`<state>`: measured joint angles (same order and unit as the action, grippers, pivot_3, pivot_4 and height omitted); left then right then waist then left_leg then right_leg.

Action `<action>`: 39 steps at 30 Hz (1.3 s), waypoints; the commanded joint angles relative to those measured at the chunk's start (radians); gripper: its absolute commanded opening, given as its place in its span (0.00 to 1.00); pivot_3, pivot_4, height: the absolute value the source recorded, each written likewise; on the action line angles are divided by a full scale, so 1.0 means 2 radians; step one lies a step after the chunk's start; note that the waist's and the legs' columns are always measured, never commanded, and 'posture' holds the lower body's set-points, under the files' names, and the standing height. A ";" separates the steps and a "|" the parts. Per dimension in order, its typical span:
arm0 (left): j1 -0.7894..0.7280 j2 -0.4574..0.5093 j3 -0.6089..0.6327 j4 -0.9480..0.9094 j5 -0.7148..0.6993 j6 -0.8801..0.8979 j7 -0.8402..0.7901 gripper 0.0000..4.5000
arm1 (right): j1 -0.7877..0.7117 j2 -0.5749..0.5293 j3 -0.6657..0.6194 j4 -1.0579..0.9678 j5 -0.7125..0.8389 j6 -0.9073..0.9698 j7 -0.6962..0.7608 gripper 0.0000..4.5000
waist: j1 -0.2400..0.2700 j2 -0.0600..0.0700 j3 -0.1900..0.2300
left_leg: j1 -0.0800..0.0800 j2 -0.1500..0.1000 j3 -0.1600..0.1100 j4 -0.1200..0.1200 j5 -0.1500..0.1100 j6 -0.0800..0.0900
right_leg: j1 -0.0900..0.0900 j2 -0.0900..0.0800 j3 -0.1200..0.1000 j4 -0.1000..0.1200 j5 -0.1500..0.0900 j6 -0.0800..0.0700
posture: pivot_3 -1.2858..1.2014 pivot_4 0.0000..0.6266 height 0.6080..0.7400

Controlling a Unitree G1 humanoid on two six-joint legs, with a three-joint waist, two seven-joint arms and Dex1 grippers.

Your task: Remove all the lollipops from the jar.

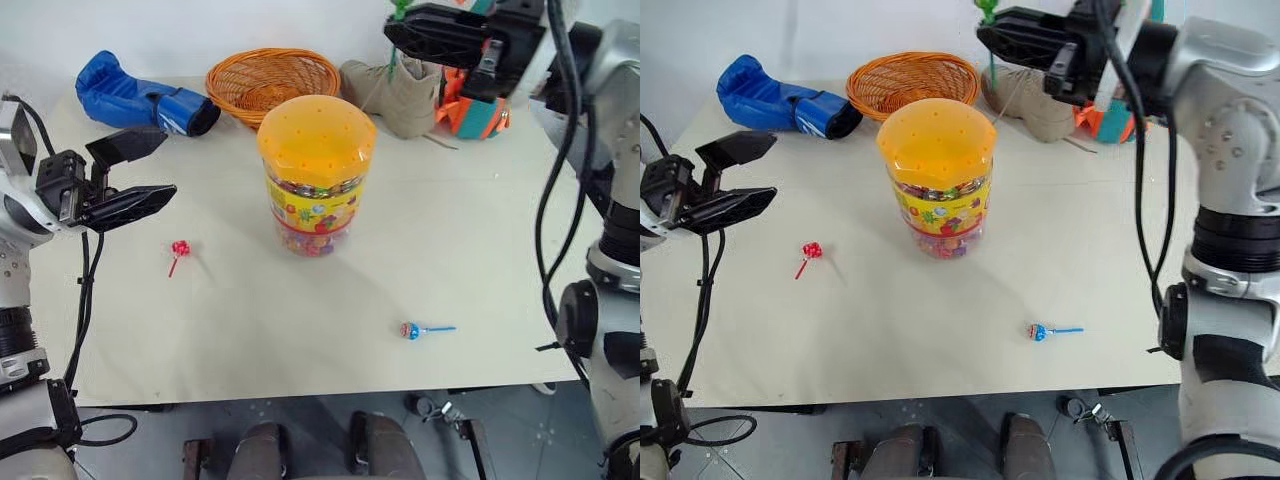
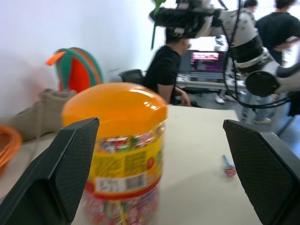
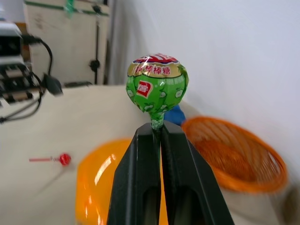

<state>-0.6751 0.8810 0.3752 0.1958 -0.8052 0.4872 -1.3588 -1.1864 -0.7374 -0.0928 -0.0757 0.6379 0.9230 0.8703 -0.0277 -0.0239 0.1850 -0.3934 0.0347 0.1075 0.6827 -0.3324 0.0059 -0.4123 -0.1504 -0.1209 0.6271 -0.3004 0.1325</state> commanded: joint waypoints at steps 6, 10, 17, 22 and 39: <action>-0.041 0.016 -0.040 -0.068 -0.024 0.059 -0.028 1.00 | 0.158 -0.099 -0.073 -0.104 0.056 0.086 0.008 0.01 | 0.001 0.000 0.000 | 0.000 0.000 0.001 0.000 0.000 0.000 | 0.000 0.000 0.000 0.000 0.000 0.000 | 0.52 0.24 1.00; -0.026 0.019 -0.094 -0.110 0.002 0.068 -0.043 1.00 | 0.270 -0.119 -0.084 -0.138 0.046 0.087 -0.003 0.01 | 0.003 0.000 0.000 | 0.000 0.000 0.001 0.000 0.000 0.000 | 0.000 0.000 0.001 0.000 0.000 0.000 | 0.52 0.24 1.00; -0.006 0.005 -0.165 -0.137 0.045 0.052 -0.053 1.00 | 0.395 -0.102 -0.090 -0.143 0.022 0.056 -0.037 0.01 | 0.008 0.000 0.000 | 0.001 0.000 0.001 0.000 0.000 0.000 | 0.000 0.000 0.001 0.000 0.000 0.000 | 0.52 0.24 1.00; -0.003 -0.002 -0.172 -0.145 0.047 0.050 -0.058 1.00 | 0.453 -0.101 -0.080 -0.113 -0.012 0.018 -0.042 0.01 | 0.015 0.000 0.000 | 0.000 0.000 0.002 0.000 0.000 0.000 | 0.000 0.000 0.002 -0.001 0.000 0.000 | 0.52 0.24 1.00; 0.000 -0.018 -0.125 -0.137 0.016 0.065 -0.032 1.00 | 0.475 -0.094 -0.062 -0.082 -0.029 -0.002 -0.025 0.91 | 0.018 0.000 0.000 | 0.001 0.000 0.001 0.001 0.000 0.000 | 0.001 0.000 0.002 0.000 0.000 0.000 | 0.52 0.24 1.00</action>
<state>-0.6624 0.8309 0.0947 -0.0660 -0.7451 0.5957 -1.4329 -0.2358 -0.9085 -0.1925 -0.2280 0.5759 0.9338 0.8081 0.0084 -0.0237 0.1850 -0.3914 0.0345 0.1098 0.6842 -0.3325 0.0062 -0.4107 -0.1503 -0.1177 0.6261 -0.3002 0.1330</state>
